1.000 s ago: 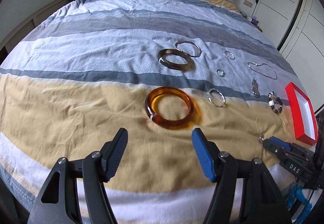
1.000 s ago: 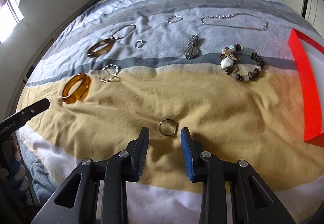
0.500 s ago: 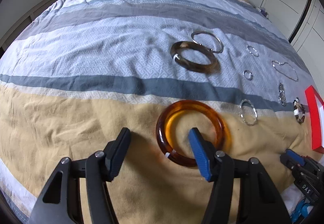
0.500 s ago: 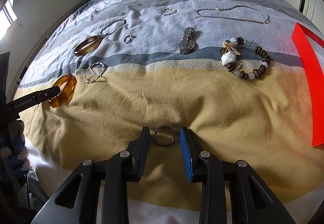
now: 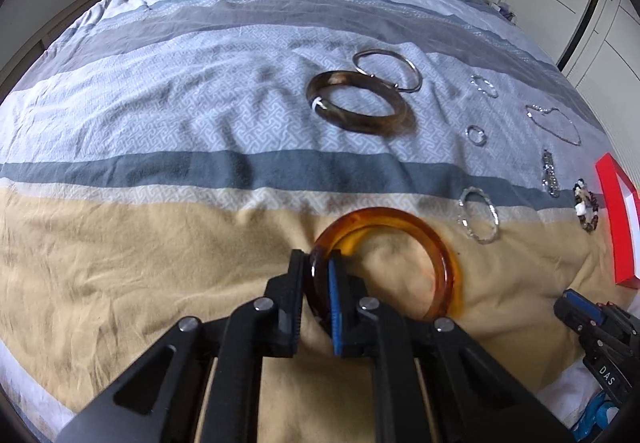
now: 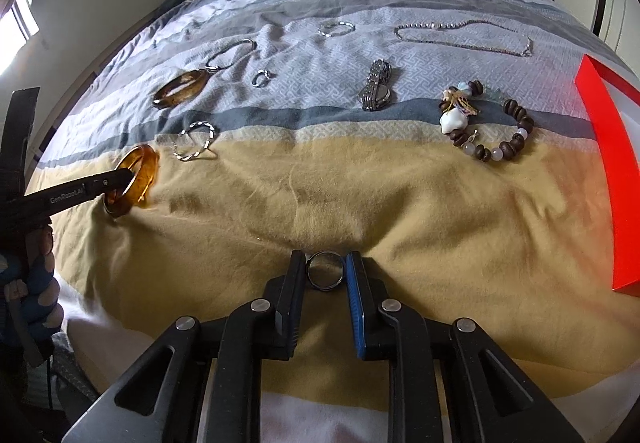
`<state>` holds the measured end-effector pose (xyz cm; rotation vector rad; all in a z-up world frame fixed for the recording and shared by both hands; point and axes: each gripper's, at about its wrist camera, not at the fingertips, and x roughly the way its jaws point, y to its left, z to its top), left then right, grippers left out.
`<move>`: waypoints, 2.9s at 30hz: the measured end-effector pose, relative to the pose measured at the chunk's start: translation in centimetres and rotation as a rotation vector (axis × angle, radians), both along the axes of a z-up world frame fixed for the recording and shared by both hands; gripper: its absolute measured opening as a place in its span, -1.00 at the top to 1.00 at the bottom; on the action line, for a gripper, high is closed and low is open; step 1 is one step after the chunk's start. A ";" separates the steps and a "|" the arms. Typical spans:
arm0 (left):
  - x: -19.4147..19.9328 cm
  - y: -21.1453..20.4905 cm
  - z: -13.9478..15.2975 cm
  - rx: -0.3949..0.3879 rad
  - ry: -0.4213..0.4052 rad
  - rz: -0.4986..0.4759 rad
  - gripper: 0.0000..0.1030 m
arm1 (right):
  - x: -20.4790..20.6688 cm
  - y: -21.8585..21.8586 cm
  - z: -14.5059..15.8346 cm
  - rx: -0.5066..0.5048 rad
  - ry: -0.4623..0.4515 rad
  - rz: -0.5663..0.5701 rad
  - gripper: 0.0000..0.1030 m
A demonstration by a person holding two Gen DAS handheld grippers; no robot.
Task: Organize jewelry
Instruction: 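Close left tool on amber bangle while right tool grasps small silver ring, then carry amber bangle in left tool and ring in right tool into red box, then open right tool to drop ring while left tool releases amber bangle in box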
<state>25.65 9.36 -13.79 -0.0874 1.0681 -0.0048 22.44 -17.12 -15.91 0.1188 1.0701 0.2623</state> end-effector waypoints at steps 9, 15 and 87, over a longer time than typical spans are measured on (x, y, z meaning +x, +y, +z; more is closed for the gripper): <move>-3.3 -1.6 3.4 -0.026 -0.061 -0.001 0.81 | -2.6 -1.7 3.2 0.007 -0.070 0.026 0.60; -5.0 -6.3 7.0 -0.029 -0.118 -0.095 0.81 | -4.8 -5.2 5.8 0.015 -0.134 -0.016 0.60; -3.8 -43.6 4.3 0.032 -0.156 -0.622 0.55 | -4.3 -31.1 2.6 -0.215 -0.097 -0.258 0.38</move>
